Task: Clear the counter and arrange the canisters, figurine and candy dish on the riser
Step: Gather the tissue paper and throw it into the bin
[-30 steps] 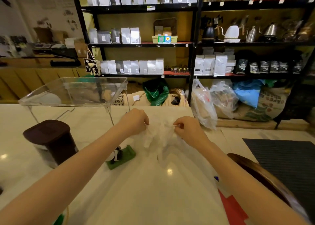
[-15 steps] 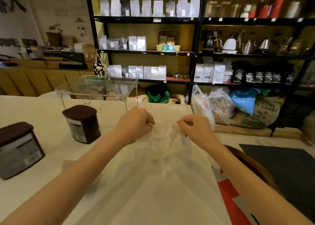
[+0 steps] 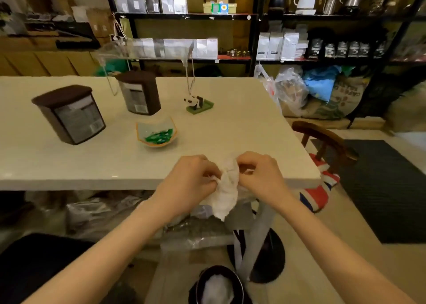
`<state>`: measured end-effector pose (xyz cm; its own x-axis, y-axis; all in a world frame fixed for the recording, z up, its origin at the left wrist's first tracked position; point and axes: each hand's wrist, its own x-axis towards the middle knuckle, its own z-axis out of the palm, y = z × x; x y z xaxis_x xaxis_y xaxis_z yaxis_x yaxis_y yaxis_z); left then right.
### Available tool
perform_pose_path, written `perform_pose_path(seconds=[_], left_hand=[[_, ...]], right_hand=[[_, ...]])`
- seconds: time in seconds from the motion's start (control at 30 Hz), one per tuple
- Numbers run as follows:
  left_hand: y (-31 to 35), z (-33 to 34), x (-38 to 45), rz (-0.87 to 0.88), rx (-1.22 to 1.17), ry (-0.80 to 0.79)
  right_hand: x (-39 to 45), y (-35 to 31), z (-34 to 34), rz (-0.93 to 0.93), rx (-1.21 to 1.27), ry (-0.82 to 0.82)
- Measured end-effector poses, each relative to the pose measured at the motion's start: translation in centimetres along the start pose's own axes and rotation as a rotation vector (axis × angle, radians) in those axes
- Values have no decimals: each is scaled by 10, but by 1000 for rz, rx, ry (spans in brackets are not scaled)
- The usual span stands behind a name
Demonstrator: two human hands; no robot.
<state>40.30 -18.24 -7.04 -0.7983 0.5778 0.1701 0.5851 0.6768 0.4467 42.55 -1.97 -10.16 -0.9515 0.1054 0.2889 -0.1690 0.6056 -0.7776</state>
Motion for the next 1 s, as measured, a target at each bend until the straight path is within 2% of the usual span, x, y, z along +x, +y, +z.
perform_pose_path(seconds=[0.13,0.27,0.47,0.6,0.67,0.77,0.83,1.0], left_hand=[[-20,29,-44,9,-83,-45],[-53,82,-72,-88,-130,-110],[-132,233,-110,-386,-270,-172],[-174,338,-134,-565,-285,-248],[-196,389,-140,-548,-284,-288],[-227,456,-148,-568,-276,-362],[-248,496,-150,-588,-266,-338],[-292,588,-151,-588,-319,-473]], right_hand=[[-46,2,31,21,103,-74],[-84,40,71,93,133,-60],[-142,186,158,503,100,-70],[-179,277,211,671,-18,-91],[-188,315,235,713,8,-118],[-201,368,271,753,11,-243],[-209,402,298,751,-2,-274],[-229,484,361,774,-166,-347]])
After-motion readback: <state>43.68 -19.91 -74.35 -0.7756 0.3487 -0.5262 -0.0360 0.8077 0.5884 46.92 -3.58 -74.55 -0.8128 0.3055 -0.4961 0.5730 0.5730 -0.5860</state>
